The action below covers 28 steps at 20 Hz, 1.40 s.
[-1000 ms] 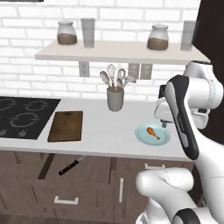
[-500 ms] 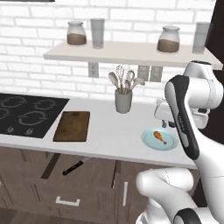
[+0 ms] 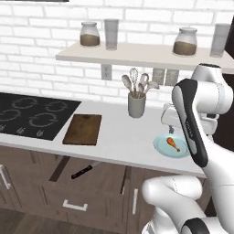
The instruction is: Pick up the knife from the drawer and place it on the cutting board. Then place the meat from the plate to the cutting board.
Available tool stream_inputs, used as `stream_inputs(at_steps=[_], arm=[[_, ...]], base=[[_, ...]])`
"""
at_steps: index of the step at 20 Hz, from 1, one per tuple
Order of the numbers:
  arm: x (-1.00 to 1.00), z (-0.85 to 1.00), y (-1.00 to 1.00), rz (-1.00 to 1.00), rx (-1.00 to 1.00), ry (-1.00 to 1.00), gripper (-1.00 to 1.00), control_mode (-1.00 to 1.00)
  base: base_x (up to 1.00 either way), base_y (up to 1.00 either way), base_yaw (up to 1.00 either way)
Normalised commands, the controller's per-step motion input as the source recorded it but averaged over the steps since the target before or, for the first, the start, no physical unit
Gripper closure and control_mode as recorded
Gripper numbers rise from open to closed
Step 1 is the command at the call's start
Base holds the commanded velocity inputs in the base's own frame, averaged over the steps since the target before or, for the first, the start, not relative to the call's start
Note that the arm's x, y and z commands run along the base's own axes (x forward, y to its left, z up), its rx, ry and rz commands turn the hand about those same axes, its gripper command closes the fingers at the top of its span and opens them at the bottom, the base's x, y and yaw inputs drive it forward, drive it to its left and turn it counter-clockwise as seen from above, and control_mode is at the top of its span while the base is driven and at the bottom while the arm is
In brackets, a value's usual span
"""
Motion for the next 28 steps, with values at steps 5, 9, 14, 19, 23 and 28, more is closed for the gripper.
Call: stream_inputs(at_steps=[5, 9, 14, 19, 23, 28], arm=[[0.00, 0.00, 0.00, 0.00, 0.00, 0.00, -1.00, 1.00], [0.00, 0.00, 0.00, 0.00, 0.00, 0.00, -1.00, 1.00], [0.00, 0.00, 0.00, 0.00, 0.00, 0.00, -1.00, 1.00], [0.29, -0.61, 0.37, 0.17, 0.10, 0.12, -1.00, -1.00], [0.31, -0.94, 1.00, 0.20, 0.04, 0.12, -1.00, -1.00], [0.29, -0.95, 1.00, 0.03, 0.04, 0.10, -1.00, -1.00]], base=[[0.19, 0.00, 0.15], [0.13, 0.00, 0.08], [0.00, 0.00, 0.01], [0.00, 0.00, 0.00], [0.00, 0.00, 0.00], [0.00, 0.00, 0.00]])
